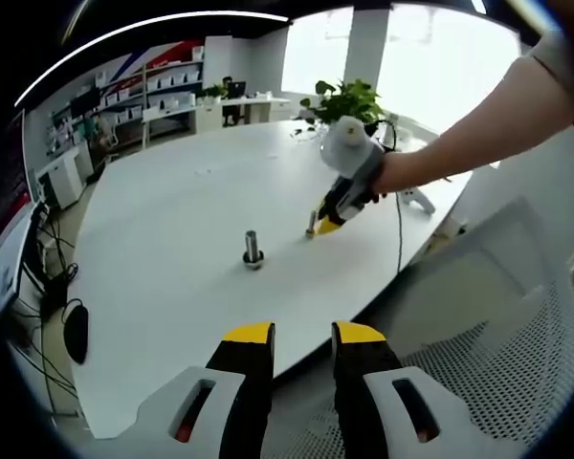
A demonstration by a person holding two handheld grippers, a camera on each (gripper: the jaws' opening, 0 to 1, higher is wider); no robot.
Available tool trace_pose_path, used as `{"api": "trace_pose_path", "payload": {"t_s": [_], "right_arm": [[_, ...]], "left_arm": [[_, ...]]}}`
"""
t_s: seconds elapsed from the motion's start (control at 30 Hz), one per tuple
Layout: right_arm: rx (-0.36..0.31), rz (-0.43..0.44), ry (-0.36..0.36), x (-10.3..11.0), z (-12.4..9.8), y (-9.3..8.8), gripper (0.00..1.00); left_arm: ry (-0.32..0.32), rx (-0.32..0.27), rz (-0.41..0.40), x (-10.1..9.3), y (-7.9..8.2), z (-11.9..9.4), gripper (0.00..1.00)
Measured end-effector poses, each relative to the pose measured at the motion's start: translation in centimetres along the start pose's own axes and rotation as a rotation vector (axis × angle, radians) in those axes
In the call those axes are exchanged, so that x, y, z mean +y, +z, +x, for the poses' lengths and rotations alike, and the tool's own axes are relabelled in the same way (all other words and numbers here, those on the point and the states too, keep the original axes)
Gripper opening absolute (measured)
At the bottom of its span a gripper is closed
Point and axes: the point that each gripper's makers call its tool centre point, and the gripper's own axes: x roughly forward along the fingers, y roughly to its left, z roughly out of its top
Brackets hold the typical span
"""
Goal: Place the washer onto the threaded stud by aligning its center hole with the stud, sliding it down to the base, and recovering from edge contact or off-axis alignment until the washer reaches the visible bottom stop.
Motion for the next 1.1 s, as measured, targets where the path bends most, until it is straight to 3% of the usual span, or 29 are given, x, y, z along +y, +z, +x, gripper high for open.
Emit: {"api": "trace_pose_path", "payload": {"t_s": [0.33,0.5,0.73,1.1], "right_arm": [[-0.143,0.078,-0.022,0.4,-5.3,-1.7,0.25],[-0.238,0.185,-0.045,0.9,-8.9,-3.0,0.26],[-0.366,0.298,-0.05,2.1,-13.5,-2.7,0.26],[-0.414,0.32,-0.059,4.5,-17.3,-3.4,0.26]], "left_arm": [[-0.015,-0.009,0.011,-0.3,0.1,-0.1,0.22],[-0.022,-0.025,0.016,-0.4,0.5,-0.2,0.22],[-0.033,-0.019,0.021,-0.6,0.3,-0.2,0.22],[-0.028,-0.032,0.018,-0.5,0.4,-0.3,0.22]]}}
